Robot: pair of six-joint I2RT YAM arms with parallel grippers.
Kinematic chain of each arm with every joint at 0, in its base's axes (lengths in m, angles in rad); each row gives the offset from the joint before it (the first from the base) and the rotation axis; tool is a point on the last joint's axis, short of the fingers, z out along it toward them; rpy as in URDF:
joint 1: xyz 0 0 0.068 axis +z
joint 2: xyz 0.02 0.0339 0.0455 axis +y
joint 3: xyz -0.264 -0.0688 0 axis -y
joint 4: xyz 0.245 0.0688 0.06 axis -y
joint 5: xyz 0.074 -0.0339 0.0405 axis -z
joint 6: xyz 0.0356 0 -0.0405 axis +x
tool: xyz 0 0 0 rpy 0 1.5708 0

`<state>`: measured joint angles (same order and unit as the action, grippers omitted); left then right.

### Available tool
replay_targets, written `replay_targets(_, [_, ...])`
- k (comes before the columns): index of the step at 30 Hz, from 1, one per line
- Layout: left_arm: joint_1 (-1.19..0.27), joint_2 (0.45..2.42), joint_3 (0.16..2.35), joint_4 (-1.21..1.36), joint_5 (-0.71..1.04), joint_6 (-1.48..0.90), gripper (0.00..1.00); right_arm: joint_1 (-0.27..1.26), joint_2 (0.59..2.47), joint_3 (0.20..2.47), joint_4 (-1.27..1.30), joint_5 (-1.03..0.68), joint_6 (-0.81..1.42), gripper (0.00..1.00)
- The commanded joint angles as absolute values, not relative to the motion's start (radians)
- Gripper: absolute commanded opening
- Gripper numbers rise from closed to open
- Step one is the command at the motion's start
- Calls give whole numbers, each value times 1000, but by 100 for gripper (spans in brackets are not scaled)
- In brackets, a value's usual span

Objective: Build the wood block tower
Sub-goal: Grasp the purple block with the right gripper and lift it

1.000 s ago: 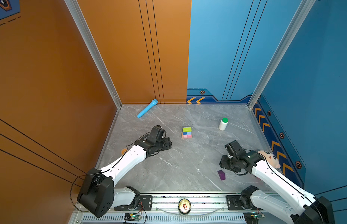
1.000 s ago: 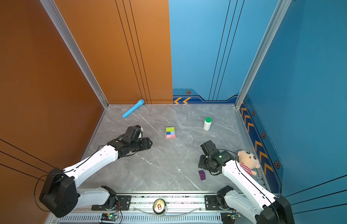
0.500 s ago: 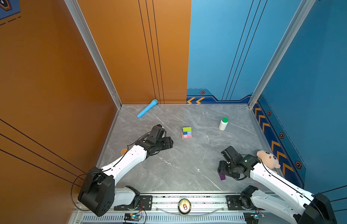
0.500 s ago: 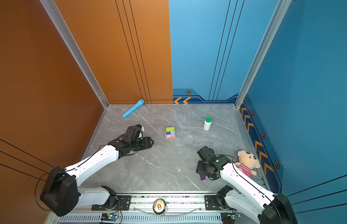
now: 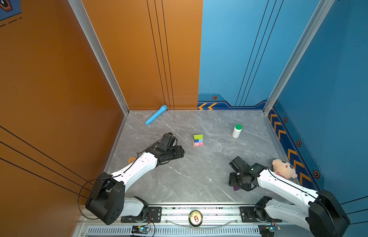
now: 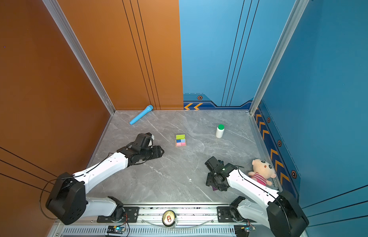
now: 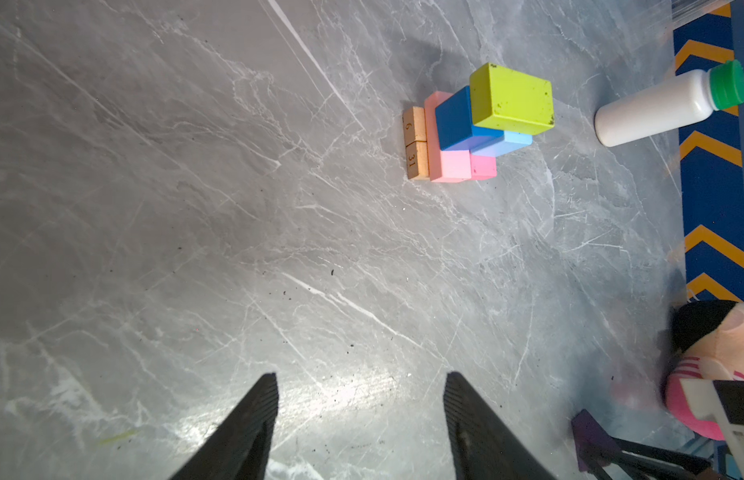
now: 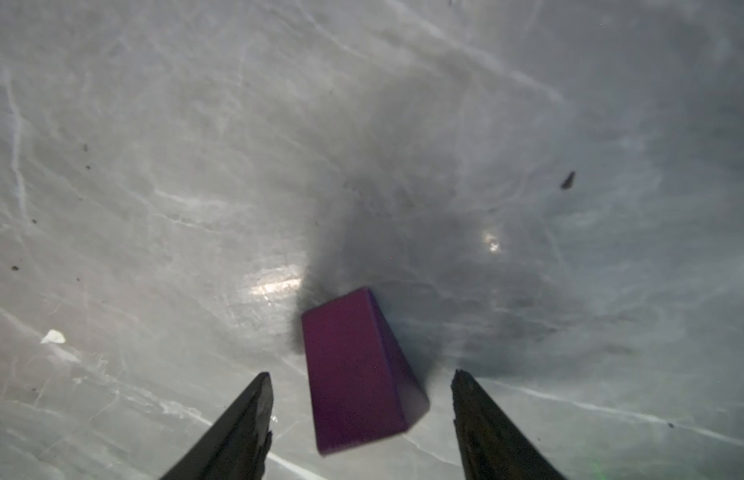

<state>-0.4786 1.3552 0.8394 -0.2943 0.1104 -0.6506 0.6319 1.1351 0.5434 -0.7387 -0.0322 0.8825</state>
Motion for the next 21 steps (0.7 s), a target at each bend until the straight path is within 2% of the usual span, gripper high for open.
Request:
replay_targets(1, [-476, 1365, 840, -280, 126, -637, 66, 652, 1178, 550, -684, -49, 904, 68])
replay_targets(10, [-468, 1381, 847, -289, 133, -622, 66, 771, 1375, 674, -650, -79, 908, 50])
replay_targets(21, [-430, 1322, 833, -323, 122, -615, 66, 837, 1763, 1037, -671, -129, 781, 43])
